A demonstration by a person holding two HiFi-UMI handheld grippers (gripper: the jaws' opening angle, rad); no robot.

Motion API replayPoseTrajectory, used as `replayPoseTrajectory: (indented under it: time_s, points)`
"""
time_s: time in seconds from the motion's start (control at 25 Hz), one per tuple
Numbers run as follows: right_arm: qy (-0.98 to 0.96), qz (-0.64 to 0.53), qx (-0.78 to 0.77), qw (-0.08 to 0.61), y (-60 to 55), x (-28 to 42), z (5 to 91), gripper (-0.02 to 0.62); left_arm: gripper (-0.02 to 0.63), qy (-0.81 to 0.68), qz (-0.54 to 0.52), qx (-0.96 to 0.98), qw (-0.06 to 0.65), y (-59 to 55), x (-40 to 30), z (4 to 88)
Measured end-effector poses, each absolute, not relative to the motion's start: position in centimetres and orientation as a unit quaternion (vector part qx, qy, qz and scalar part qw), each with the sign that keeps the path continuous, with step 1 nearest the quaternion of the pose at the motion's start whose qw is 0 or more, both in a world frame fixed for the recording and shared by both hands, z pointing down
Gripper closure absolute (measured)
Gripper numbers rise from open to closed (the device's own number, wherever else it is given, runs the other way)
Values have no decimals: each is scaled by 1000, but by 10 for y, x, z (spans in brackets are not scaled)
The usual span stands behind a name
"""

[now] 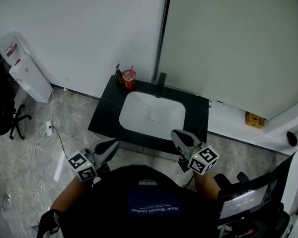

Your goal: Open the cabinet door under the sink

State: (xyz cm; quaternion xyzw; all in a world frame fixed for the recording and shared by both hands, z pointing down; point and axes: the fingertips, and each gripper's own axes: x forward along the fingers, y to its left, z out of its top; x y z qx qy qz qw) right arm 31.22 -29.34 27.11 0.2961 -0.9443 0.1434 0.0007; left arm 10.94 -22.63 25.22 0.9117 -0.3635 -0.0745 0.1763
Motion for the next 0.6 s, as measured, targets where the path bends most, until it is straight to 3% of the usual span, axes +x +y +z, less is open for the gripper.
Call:
replayPoseTrajectory:
  time_s: [0.32, 0.6]
  points:
    - [-940, 138, 313, 10, -301, 285, 261, 595, 604, -351, -75, 919, 162, -254, 75, 251]
    - [-938, 140, 316, 30, -320, 247, 257, 595, 604, -342, -99, 914, 194, -266, 42, 269]
